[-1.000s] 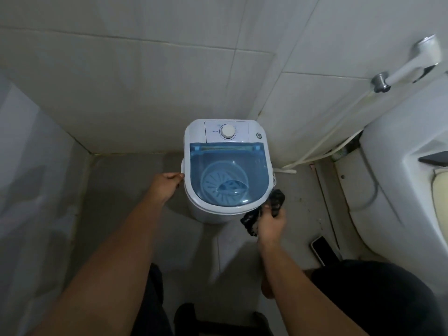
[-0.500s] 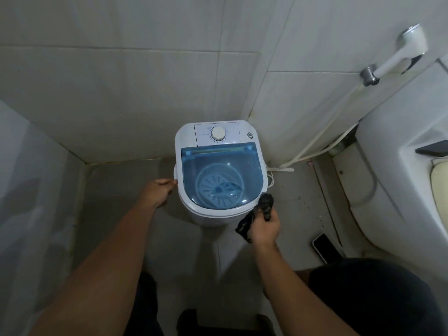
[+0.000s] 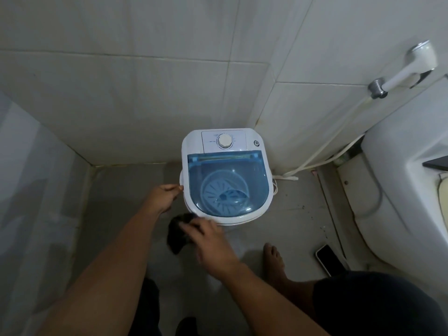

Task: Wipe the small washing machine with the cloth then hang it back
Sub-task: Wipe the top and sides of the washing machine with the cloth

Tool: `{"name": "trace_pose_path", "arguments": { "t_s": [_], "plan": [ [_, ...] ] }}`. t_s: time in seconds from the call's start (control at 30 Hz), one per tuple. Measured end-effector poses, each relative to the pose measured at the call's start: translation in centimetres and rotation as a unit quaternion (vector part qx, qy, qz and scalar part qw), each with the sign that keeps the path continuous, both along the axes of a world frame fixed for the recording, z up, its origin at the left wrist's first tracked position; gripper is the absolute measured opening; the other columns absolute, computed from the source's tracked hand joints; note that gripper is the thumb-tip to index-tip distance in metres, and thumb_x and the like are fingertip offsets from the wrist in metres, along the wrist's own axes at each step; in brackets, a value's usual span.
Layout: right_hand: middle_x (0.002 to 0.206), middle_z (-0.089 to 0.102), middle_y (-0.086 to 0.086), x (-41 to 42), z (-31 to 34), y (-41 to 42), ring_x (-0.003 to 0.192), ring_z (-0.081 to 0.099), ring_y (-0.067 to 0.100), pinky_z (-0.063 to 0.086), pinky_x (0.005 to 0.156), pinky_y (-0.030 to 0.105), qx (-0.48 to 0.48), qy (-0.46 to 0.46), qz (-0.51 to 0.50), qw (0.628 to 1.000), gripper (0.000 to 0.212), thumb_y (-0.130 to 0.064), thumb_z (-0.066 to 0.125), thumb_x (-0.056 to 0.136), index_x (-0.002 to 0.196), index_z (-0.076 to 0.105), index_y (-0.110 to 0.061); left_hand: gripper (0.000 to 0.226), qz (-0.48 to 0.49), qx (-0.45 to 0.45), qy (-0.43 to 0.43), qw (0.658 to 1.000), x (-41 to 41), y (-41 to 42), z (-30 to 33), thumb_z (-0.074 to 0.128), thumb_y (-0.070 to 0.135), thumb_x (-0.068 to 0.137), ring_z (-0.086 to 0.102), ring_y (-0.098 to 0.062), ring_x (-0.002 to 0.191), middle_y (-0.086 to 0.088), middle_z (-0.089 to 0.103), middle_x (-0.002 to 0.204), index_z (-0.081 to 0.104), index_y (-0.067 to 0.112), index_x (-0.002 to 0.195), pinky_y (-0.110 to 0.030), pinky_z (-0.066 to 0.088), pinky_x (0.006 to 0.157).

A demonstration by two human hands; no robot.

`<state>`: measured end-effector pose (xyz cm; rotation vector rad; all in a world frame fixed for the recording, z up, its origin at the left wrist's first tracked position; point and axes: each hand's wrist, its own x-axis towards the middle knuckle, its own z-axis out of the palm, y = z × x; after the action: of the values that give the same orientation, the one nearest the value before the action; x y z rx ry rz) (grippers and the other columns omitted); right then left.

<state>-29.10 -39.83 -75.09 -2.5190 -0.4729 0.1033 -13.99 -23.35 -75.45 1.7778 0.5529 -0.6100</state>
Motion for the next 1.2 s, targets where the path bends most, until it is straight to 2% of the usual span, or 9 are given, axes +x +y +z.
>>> {"name": "trace_pose_path", "arguments": {
  "t_s": [0.1, 0.23, 0.37, 0.53, 0.7, 0.83, 0.93, 1.07, 1.2],
  "plan": [
    [0.133, 0.056, 0.010, -0.7, 1.0, 0.3, 0.110, 0.056, 0.034, 0.049, 0.091, 0.049, 0.040, -0.008, 0.038, 0.998, 0.058, -0.013, 0.055, 0.089, 0.146, 0.052, -0.023, 0.037, -0.007, -0.002, 0.000, 1.000, 0.1, -0.1, 0.3, 0.069, 0.031, 0.092, 0.064, -0.022, 0.107, -0.008, 0.070, 0.111, 0.070, 0.011, 0.122, -0.035, 0.048, 0.086],
    [0.132, 0.058, 0.013, 0.5, 3.2, -6.0, 0.117, 0.056, 0.031, 0.047, 0.101, 0.044, 0.072, -0.115, -0.114, 0.984, 0.062, 0.000, 0.064, 0.083, 0.143, 0.058, -0.015, 0.038, -0.002, -0.021, 0.003, 1.000, -0.3, -0.1, 0.4, 0.067, 0.031, 0.093, 0.062, -0.022, 0.112, -0.006, 0.066, 0.116, 0.067, 0.012, 0.125, -0.038, 0.048, 0.089],
    [0.131, 0.057, 0.005, 2.0, 2.3, -11.8, 0.112, 0.053, 0.026, 0.049, 0.086, 0.050, -0.011, -0.082, -0.286, 0.955, 0.063, -0.003, 0.067, 0.084, 0.141, 0.056, -0.027, 0.038, 0.009, -0.021, -0.004, 1.000, -0.3, -0.1, 0.3, 0.068, 0.030, 0.092, 0.062, -0.021, 0.101, -0.009, 0.068, 0.110, 0.069, 0.009, 0.124, -0.035, 0.048, 0.082],
    [0.129, 0.057, 0.004, 1.3, 0.5, -6.7, 0.111, 0.052, 0.027, 0.041, 0.083, 0.041, -0.031, -0.076, -0.168, 0.982, 0.062, -0.006, 0.065, 0.080, 0.138, 0.058, -0.025, 0.032, 0.015, -0.029, 0.005, 0.999, -0.1, 0.1, 0.0, 0.073, 0.033, 0.088, 0.057, -0.021, 0.091, -0.009, 0.067, 0.099, 0.074, 0.013, 0.113, -0.034, 0.046, 0.079],
    [0.129, 0.059, 0.007, 1.9, 0.0, -1.6, 0.108, 0.054, 0.030, 0.042, 0.083, 0.042, -0.034, -0.067, -0.121, 0.990, 0.064, -0.007, 0.068, 0.077, 0.138, 0.057, -0.024, 0.041, -0.011, -0.043, 0.020, 0.999, 0.1, 1.0, -0.4, 0.074, 0.037, 0.086, 0.064, -0.020, 0.109, -0.005, 0.070, 0.118, 0.072, 0.015, 0.119, -0.036, 0.052, 0.091],
    [0.129, 0.056, 0.009, 3.5, 1.1, -1.7, 0.107, 0.055, 0.032, 0.047, 0.086, 0.049, 0.010, -0.024, -0.041, 0.999, 0.063, -0.006, 0.063, 0.080, 0.140, 0.056, -0.023, 0.023, 0.006, -0.114, 0.051, 0.992, -0.4, 1.1, -0.4, 0.073, 0.035, 0.087, 0.061, -0.021, 0.119, -0.004, 0.069, 0.125, 0.073, 0.024, 0.108, -0.040, 0.049, 0.097],
    [0.130, 0.055, 0.006, 5.3, 2.8, -4.2, 0.114, 0.054, 0.028, 0.049, 0.097, 0.048, 0.085, -0.021, -0.069, 0.994, 0.061, -0.003, 0.062, 0.084, 0.142, 0.056, -0.021, 0.034, 0.024, -0.145, 0.068, 0.987, -0.9, 1.0, -0.1, 0.066, 0.032, 0.093, 0.060, -0.023, 0.123, -0.006, 0.068, 0.128, 0.068, 0.016, 0.123, -0.046, 0.045, 0.107],
    [0.129, 0.056, 0.006, 6.2, 2.8, -9.0, 0.112, 0.055, 0.029, 0.050, 0.093, 0.050, 0.030, -0.066, -0.225, 0.972, 0.061, -0.005, 0.065, 0.083, 0.140, 0.057, -0.025, 0.026, 0.047, -0.158, 0.069, 0.984, -1.2, 0.8, 0.8, 0.060, 0.027, 0.097, 0.061, -0.022, 0.121, -0.007, 0.069, 0.125, 0.068, 0.016, 0.118, -0.048, 0.043, 0.110],
    [0.129, 0.056, 0.002, 3.8, 1.3, -6.7, 0.110, 0.053, 0.026, 0.044, 0.085, 0.043, -0.065, -0.061, -0.110, 0.990, 0.064, -0.011, 0.066, 0.080, 0.140, 0.055, -0.030, 0.028, 0.031, -0.157, 0.071, 0.985, -1.0, 1.0, 0.7, 0.058, 0.021, 0.094, 0.063, -0.019, 0.118, -0.005, 0.072, 0.121, 0.072, 0.016, 0.118, -0.046, 0.045, 0.109]
  ]
}}
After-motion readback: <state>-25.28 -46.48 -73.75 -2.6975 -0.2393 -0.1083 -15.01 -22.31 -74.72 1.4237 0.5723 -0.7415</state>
